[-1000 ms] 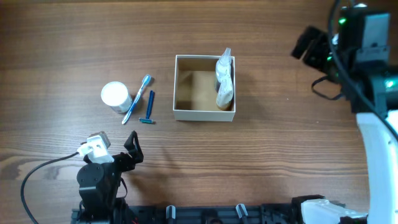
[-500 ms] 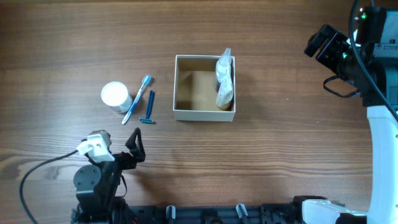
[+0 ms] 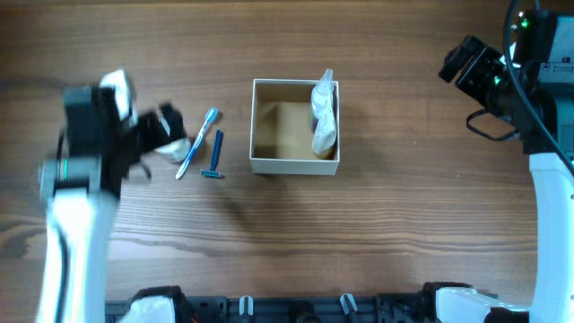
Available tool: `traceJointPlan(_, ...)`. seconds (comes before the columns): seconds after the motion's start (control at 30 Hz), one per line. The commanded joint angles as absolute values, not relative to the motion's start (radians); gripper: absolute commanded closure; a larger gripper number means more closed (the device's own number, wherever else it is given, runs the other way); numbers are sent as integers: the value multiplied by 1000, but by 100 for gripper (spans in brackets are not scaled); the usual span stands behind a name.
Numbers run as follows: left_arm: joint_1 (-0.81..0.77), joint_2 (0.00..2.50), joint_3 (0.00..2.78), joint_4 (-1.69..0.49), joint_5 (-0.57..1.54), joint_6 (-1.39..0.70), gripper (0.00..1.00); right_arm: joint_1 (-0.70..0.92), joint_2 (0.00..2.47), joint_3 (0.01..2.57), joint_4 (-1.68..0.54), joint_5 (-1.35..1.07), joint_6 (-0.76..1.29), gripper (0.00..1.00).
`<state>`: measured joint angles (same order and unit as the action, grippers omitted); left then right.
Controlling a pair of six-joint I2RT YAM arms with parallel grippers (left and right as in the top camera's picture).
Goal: Pack container
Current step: 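Raise the right arm away and reach the left gripper forward, then grasp the cotton swab tub with the left gripper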
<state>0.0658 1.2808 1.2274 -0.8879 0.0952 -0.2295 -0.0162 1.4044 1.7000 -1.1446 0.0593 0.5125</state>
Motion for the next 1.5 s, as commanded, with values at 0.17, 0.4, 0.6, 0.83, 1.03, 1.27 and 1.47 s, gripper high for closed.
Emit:
traceJointPlan(0.17, 77, 1740, 1345, -933, 39, -201, 0, -13, 1404, 1700, -1142, 51, 525, 0)
traceJointPlan(0.4, 121, 1796, 1345, -902, 32, -234, 0, -13, 1404, 1700, -1142, 51, 525, 0)
traceJointPlan(0.6, 122, 1797, 1345, -899, 32, -243, 0, -13, 1404, 1700, -1142, 51, 525, 0)
traceJointPlan(0.83, 122, 1783, 1354, -949, 36, -243, 0, -13, 1404, 1700, -1142, 50, 525, 0)
traceJointPlan(1.03, 122, 1693, 1405, -1073, 36, -244, 0, -13, 1404, 1700, -1142, 51, 525, 0)
traceJointPlan(1.27, 123, 1676, 1404, -1089, 11, -243, 0, -13, 1404, 1700, -1142, 51, 525, 0)
traceJointPlan(1.47, 123, 1708, 1404, -1079, -21, -243, 0, -13, 1404, 1700, -1142, 51, 525, 0)
